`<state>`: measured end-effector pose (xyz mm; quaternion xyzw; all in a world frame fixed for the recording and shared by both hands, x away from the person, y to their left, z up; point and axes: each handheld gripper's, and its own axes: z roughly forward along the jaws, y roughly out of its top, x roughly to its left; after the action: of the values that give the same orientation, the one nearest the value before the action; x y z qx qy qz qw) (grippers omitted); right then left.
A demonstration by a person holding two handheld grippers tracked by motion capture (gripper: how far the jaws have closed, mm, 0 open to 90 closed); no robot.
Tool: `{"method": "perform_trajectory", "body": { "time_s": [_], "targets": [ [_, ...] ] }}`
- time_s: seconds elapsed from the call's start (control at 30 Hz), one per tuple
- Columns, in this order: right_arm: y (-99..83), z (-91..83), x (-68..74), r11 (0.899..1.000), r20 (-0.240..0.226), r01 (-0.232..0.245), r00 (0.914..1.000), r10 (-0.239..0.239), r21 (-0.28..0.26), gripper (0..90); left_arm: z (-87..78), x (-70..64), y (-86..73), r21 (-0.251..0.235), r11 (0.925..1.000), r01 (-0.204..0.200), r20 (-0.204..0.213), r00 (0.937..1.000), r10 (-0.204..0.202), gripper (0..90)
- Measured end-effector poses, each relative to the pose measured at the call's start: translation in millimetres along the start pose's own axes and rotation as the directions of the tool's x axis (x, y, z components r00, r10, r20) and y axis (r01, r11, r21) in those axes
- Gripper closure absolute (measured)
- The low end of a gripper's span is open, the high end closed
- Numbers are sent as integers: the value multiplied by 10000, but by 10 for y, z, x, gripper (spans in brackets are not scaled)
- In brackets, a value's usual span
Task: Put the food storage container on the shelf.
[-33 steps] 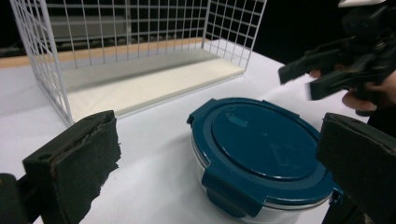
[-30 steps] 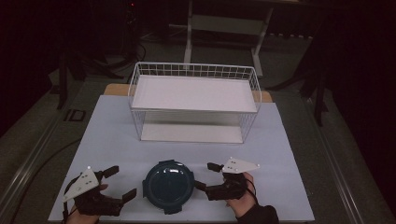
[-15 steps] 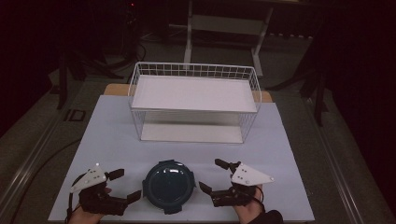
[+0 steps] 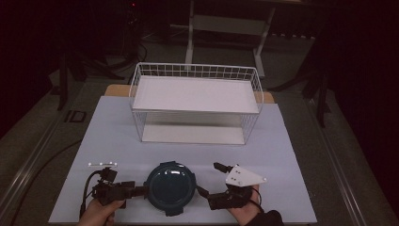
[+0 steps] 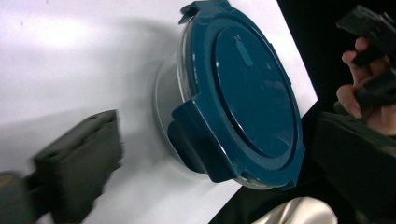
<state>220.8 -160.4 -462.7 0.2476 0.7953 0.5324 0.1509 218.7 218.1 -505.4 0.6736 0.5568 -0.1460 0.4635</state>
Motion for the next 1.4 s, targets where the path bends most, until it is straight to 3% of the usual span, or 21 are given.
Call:
{"method": "perform_trajectory", "body": {
  "time_s": [0.03,0.07,0.1,0.13,0.2,0.33,0.4,0.5,0.57,0.63,0.77,0.9,0.97,1.03,1.07,1.13,1.17,1.3,1.33,1.4],
  "targets": [
    [-1,4,-1,10000,-7,-48,10000,48,41,103,0,0,0,0,10000,0,0,10000,0,59],
    [-2,8,-8,9999,-66,-134,9999,135,54,103,24,29,8,195,9989,431,174,9989,-434,67],
    [-5,9,-16,9998,-71,-201,9998,202,65,103,24,29,8,195,9989,431,174,9989,-434,91],
    [-6,9,-23,9996,-68,-239,9997,240,117,103,47,62,7,334,9952,915,202,9955,-922,133],
    [-11,10,-33,9995,-67,-303,9995,304,112,105,66,97,5,482,9909,1256,223,9917,-1268,166],
    [-13,9,-37,9993,-103,-349,9993,351,150,105,92,127,0,580,9843,1666,276,9853,-1684,256],
    [-15,14,-32,9992,-138,-332,9993,335,205,105,117,139,-11,735,9799,1857,435,9810,-1892,354],
    [-16,16,-32,9992,-161,-336,9993,340,238,105,141,151,-18,876,9765,1969,540,9779,-2021,409],
    [-18,13,-37,9991,-173,-365,9992,369,219,131,168,160,-29,944,9756,1980,853,9748,-2061,461],
    [-23,11,-45,9989,-194,-430,9989,433,196,131,156,152,-38,847,9787,1869,779,9780,-1935,490],
    [-39,39,-61,9963,-354,-718,9967,735,482,145,156,176,-60,784,9801,1823,960,9772,-1894,511],
    [-59,77,-75,9909,-551,-1097,9919,1142,780,159,150,140,-71,723,9873,1413,955,9844,-1479,517],
    [-87,114,-103,9808,-775,-1611,9824,1700,1095,213,133,76,-73,684,9938,880,886,9916,-939,524],
    [-110,140,-143,9691,-997,-2079,9700,2218,1324,233,124,61,-73,699,9948,747,911,9925,-809,538],
    [-119,152,-157,9655,-971,-2147,9683,2301,1475,272,114,6,-78,663,9974,297,858,9957,-353,541],
    [-131,161,-169,9625,-982,-2198,9665,2370,1591,272,114,6,-78,663,9974,297,858,9957,-353,543],
    [-153,178,-190,9496,-1099,-2507,9554,2740,1884,323,102,-39,-84,678,9977,-40,785,9969,-13,547],
    [-209,231,-223,9234,-1581,-2915,9285,3359,2498,400,92,-49,-96,690,9973,-265,812,9965,209,551],
    [-209,231,-223,9234,-1581,-2915,9285,3359,2498,400,89,-50,-101,684,9971,-347,834,9961,289,551],
    [-238,263,-236,9079,-1918,-3101,9090,3701,2822,437,81,-66,-112,692,9962,-527,845,9953,468,555]
  ]
}}
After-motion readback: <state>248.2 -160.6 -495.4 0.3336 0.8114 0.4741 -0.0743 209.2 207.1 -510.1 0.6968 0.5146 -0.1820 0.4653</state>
